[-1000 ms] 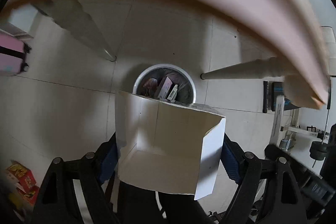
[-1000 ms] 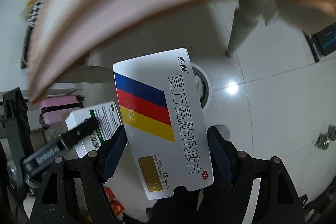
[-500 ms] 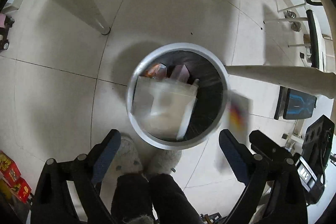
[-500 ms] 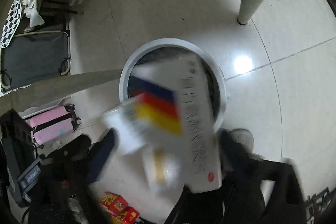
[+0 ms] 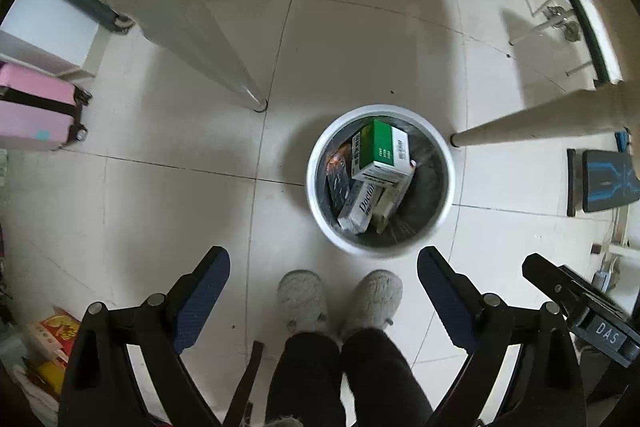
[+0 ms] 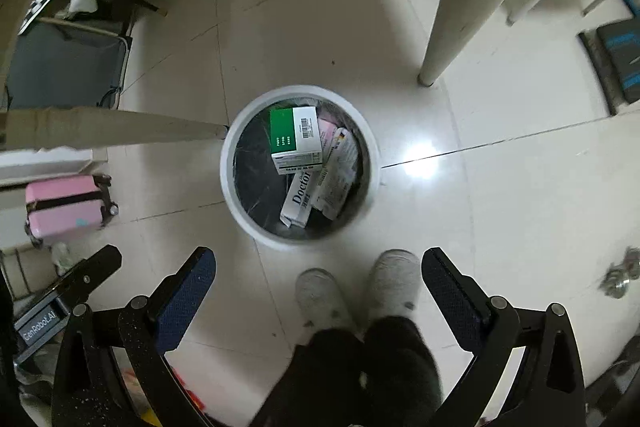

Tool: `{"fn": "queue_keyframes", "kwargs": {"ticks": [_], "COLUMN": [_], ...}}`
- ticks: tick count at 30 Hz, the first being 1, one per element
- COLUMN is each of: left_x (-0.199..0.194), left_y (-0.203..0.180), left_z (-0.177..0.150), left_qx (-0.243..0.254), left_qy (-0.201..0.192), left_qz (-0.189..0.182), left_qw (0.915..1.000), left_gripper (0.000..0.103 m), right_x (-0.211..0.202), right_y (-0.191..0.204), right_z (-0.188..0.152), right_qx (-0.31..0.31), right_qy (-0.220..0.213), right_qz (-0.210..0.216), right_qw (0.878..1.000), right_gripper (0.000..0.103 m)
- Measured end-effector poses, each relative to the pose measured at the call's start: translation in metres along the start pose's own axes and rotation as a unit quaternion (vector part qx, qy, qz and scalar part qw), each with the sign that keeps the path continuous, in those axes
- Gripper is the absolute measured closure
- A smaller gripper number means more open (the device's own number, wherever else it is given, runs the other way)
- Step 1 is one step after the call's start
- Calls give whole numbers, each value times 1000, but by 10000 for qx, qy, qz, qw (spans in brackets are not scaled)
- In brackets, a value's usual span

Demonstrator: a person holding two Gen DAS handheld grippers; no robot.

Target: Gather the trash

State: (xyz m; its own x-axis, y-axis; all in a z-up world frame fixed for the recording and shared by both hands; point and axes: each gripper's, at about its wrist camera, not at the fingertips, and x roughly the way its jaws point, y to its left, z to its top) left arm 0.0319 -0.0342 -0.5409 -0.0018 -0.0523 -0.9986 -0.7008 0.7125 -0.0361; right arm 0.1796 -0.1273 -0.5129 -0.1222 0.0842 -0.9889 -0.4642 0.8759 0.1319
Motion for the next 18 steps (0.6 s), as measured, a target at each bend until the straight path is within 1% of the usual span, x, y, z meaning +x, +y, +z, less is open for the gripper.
{"fn": "queue_keyframes", "kwargs": {"ticks": [2,4,7,8,11,12,17,18], "left_x": [-32,-63,-109,-117,-164,-175,-243,-255], "left_y": [-2,-5,-10,-12,-13,-14,-11,-14], "left_z": [-8,-15,-24,-27,-40,-44,-61,-64], "left_qx": [93,201,324,358,478,495,525,550], "left_qy": [-72,-154,-253,-282,-393,-415,-580,-613], "left_qz": [-43,-11,-25,-30,-99,-126,-379,-411], "left_qw": [9999,9997,9992,9990,9980,9978,9962,9958], "left_gripper": [7,7,7,7,7,7,7,7], "right_x": [-34,-72,-125,-139,-189,-209,-280,-299], "right_y": [7,16,24,27,38,41,54,56], "right_z": [-10,-19,-34,-39,-53,-60,-87,-93], "right_qx": [-66,-159,-253,-295,-453,-502,-651,-680], "right_qy": [-106,-176,-279,-316,-432,-460,-516,-553], "right_qz": [-75,-146,-159,-169,-105,-57,126,189], "right_qw": [9999,9996,9992,9989,9980,9977,9965,9960], "right_gripper": [0,0,0,0,0,0,0,0]}}
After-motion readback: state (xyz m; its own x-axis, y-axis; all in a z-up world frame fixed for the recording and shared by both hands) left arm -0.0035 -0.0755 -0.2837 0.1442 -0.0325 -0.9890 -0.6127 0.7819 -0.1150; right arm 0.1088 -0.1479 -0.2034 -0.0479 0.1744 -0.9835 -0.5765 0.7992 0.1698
